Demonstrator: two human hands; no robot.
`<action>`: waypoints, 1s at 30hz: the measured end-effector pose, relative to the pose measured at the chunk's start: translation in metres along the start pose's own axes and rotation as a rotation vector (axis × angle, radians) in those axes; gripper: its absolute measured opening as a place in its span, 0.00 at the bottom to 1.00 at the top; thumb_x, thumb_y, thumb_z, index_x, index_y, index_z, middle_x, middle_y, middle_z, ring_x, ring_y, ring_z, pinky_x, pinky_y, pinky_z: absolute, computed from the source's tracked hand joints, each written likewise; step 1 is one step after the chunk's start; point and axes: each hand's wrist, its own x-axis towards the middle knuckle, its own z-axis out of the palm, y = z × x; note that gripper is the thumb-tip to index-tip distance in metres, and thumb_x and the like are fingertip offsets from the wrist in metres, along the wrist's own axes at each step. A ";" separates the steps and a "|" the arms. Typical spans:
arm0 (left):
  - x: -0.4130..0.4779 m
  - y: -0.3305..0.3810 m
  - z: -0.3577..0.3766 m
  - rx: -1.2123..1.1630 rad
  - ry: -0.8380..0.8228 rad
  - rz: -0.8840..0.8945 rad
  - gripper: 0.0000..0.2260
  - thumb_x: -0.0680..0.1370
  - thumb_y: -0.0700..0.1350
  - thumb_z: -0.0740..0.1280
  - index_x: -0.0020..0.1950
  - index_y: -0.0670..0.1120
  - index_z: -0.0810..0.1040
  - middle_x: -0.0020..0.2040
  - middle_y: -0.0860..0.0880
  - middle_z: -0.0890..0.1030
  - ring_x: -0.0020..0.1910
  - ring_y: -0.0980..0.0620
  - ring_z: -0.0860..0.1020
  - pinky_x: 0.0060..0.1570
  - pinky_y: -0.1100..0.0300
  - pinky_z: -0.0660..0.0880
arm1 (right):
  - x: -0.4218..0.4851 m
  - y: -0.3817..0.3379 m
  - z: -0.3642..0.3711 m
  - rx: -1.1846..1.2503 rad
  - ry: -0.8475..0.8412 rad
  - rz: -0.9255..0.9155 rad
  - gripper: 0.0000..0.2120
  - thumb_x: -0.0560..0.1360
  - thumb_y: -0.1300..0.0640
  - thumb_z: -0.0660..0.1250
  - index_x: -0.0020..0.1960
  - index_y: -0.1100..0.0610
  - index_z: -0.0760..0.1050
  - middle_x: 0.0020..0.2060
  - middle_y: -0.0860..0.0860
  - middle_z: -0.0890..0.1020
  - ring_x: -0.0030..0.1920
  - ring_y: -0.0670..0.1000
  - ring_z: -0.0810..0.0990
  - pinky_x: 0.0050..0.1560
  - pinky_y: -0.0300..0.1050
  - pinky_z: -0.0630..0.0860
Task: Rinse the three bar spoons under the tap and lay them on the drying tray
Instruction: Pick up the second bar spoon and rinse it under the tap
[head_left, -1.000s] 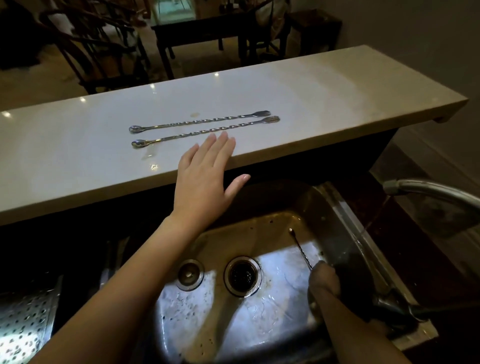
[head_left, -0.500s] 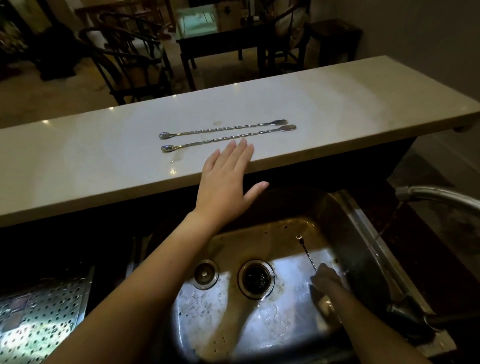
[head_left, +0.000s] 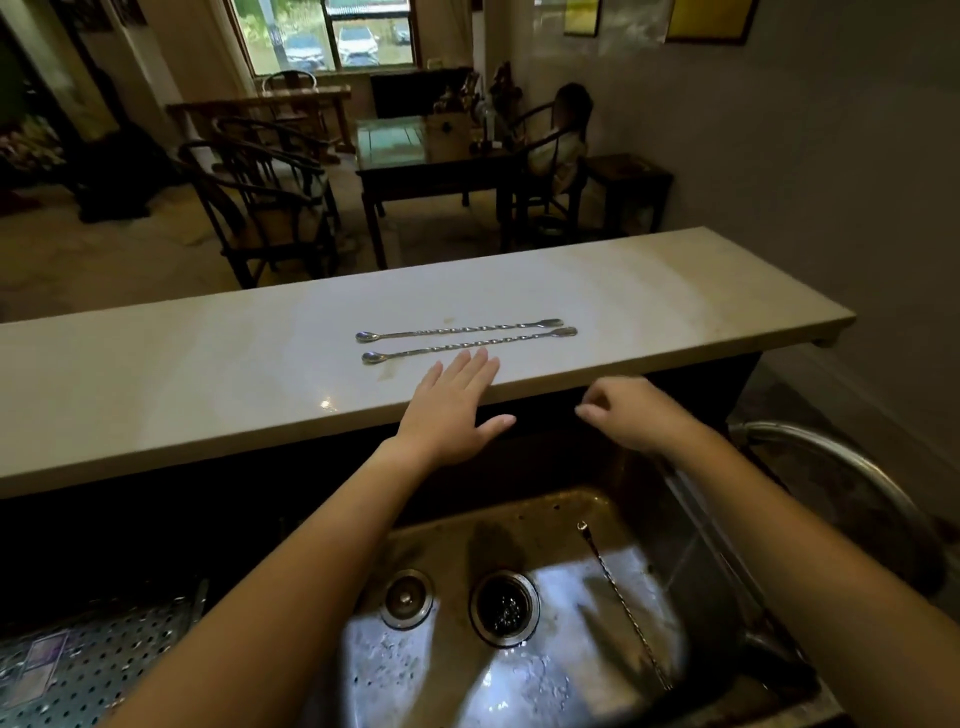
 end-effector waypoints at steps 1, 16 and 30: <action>0.000 0.000 0.001 -0.003 0.002 0.002 0.33 0.77 0.61 0.56 0.77 0.50 0.50 0.79 0.51 0.49 0.77 0.52 0.46 0.74 0.53 0.42 | 0.004 -0.013 -0.009 -0.036 0.047 -0.040 0.14 0.78 0.51 0.60 0.57 0.58 0.77 0.51 0.56 0.81 0.50 0.55 0.79 0.53 0.52 0.78; 0.003 -0.001 0.004 -0.012 -0.013 0.004 0.33 0.77 0.61 0.57 0.77 0.50 0.49 0.79 0.51 0.48 0.77 0.53 0.45 0.74 0.52 0.42 | 0.108 -0.076 -0.019 -0.622 0.069 -0.356 0.11 0.74 0.64 0.62 0.56 0.57 0.71 0.55 0.56 0.77 0.54 0.56 0.75 0.46 0.45 0.68; 0.001 0.000 0.006 -0.022 0.026 0.010 0.34 0.77 0.62 0.57 0.77 0.50 0.50 0.79 0.51 0.49 0.77 0.52 0.45 0.74 0.53 0.41 | 0.096 -0.057 -0.033 -0.274 -0.014 -0.346 0.06 0.74 0.61 0.64 0.41 0.52 0.71 0.43 0.52 0.76 0.42 0.51 0.73 0.41 0.41 0.70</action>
